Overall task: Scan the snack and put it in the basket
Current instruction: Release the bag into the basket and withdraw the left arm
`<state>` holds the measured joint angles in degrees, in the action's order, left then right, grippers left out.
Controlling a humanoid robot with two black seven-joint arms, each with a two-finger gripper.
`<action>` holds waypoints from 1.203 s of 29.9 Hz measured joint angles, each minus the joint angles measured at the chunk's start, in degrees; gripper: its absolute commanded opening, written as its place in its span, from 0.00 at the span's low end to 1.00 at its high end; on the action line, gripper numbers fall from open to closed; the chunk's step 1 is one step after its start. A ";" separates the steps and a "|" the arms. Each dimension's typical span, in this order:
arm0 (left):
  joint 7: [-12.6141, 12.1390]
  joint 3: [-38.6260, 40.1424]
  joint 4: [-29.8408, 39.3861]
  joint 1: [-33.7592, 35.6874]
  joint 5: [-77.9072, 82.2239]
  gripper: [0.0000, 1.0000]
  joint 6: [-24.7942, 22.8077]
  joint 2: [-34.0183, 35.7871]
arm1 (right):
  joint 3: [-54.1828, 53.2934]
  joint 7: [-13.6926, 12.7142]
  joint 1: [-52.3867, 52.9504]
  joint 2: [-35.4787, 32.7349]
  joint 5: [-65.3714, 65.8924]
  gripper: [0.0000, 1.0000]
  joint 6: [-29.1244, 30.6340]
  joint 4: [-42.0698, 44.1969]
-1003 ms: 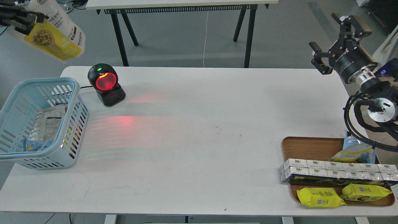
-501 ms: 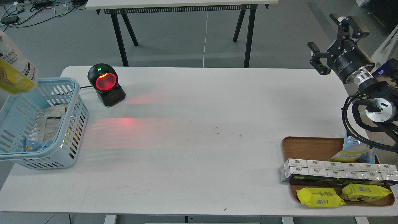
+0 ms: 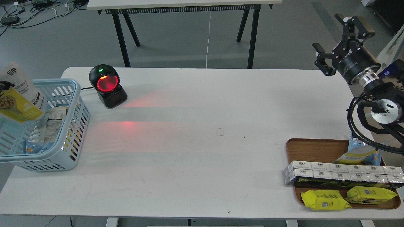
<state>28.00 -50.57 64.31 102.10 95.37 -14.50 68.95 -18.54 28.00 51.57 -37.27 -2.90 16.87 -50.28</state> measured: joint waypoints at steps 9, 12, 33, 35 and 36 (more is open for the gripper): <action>0.01 14.65 -0.11 -14.61 -0.02 0.04 -0.17 -3.21 | 0.15 0.00 -0.04 0.32 0.09 0.98 0.11 -0.01; 0.00 19.61 -0.14 -18.31 -0.02 0.15 -0.77 -3.85 | 0.47 0.00 -0.05 0.36 0.22 0.98 0.36 -0.48; -0.01 45.57 -4.46 -20.11 -32.95 0.99 -4.68 -10.67 | 1.02 0.00 4.92 0.53 7.38 0.98 1.38 -0.59; -0.01 46.04 -4.75 -20.16 -43.71 0.99 -6.83 -13.14 | 0.98 0.00 5.90 0.54 8.23 0.98 1.79 -0.61; -0.01 46.22 -5.15 -20.20 -49.23 0.99 -8.51 -14.42 | 0.97 0.00 6.29 0.54 8.42 0.98 2.46 -0.60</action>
<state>27.99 -4.34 59.16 81.90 46.14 -23.02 54.53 -17.57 28.00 57.86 -36.74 5.52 19.33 -50.88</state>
